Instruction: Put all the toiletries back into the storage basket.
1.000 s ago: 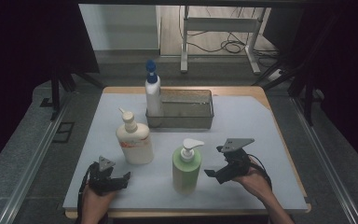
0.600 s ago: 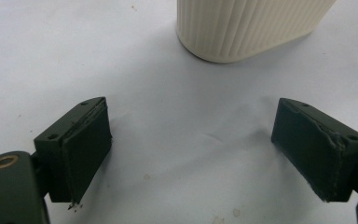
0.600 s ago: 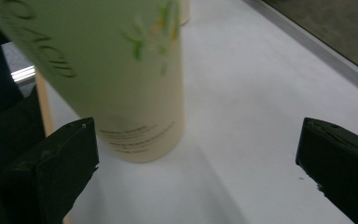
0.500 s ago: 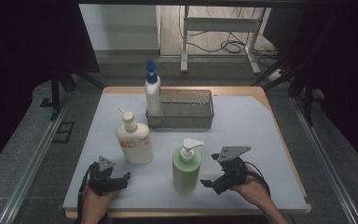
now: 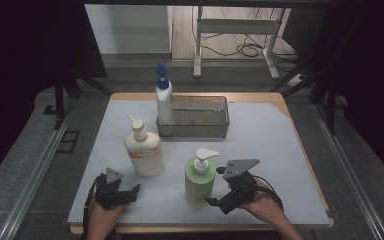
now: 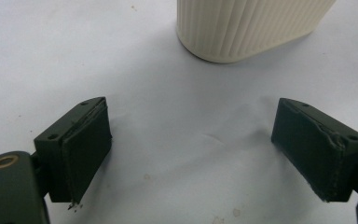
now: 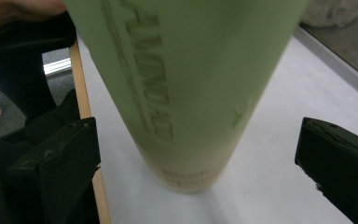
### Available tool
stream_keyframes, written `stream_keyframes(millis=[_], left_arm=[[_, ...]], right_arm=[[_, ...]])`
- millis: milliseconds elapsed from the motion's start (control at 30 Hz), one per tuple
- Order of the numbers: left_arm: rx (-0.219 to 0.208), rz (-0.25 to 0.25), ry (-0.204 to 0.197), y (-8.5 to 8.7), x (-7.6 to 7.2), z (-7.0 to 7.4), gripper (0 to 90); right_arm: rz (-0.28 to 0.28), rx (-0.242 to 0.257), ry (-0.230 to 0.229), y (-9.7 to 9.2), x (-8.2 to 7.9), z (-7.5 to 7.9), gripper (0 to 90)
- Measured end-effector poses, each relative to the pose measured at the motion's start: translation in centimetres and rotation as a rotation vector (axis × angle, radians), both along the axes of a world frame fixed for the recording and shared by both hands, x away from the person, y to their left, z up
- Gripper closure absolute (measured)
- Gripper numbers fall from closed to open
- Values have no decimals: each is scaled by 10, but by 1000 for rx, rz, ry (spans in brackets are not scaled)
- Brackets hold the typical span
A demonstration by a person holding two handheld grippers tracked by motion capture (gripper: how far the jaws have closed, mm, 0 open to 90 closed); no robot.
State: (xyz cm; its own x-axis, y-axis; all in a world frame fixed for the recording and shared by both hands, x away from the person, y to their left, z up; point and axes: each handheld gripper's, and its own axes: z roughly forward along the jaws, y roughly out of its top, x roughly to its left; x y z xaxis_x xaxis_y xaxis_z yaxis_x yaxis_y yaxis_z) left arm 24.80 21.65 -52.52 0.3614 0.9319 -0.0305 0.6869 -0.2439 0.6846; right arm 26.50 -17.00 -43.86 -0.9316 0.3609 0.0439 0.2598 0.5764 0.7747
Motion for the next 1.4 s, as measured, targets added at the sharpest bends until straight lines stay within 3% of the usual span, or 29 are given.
stream_keyframes(millis=[933, 1100, 1400], left_arm=[[1, -1, 2, 0, 0, 0, 116], [2, -1, 2, 0, 0, 0, 116], [1, -1, 2, 0, 0, 0, 116]], right_arm=[[25, 41, -27, 38, 8, 14, 45], [5, 54, -31, 40, 9, 14, 110], [-30, 48, -40, 38, 5, 15, 119]])
